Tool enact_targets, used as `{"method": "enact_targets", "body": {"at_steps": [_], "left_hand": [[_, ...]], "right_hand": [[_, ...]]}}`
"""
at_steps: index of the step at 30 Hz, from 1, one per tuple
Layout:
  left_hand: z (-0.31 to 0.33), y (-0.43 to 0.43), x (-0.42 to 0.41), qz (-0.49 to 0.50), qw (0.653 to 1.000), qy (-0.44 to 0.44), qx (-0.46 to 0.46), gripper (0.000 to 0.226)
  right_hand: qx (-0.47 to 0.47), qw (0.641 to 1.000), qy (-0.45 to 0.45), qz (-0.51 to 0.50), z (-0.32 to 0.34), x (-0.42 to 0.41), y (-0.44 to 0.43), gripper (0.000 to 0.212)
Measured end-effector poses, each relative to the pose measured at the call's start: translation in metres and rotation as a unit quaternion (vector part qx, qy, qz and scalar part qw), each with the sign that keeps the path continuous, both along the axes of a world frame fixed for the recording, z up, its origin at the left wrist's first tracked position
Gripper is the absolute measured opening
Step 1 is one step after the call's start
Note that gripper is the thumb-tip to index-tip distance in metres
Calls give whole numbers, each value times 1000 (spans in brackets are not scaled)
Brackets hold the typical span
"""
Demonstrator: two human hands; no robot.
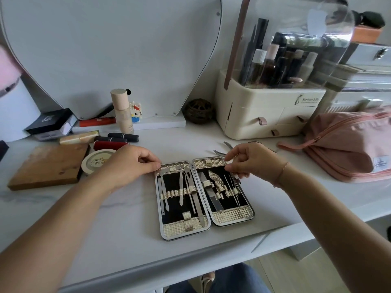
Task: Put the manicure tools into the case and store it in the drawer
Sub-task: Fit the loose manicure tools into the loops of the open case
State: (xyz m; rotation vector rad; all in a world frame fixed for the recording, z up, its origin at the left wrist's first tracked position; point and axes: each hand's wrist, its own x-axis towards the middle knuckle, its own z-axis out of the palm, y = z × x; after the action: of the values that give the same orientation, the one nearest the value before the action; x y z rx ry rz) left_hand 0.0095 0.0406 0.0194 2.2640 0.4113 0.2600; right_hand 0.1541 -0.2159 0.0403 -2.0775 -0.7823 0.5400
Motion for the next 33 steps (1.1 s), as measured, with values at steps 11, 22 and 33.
{"method": "enact_targets", "body": {"at_steps": [11,22,33], "left_hand": [[1,-1,-1,4,1000,-3,4,5],[-1,1,-1,0,1000,-9,-10,11],[-1,1,0,3,1000,-10,-9,12]], "right_hand": [[7,992,-128,-19,-16,-20,-13,9],[-49,950,-234,-199,-17,20,-40,9],[-235,922,-231,-202,-13,10,-42,22]]}}
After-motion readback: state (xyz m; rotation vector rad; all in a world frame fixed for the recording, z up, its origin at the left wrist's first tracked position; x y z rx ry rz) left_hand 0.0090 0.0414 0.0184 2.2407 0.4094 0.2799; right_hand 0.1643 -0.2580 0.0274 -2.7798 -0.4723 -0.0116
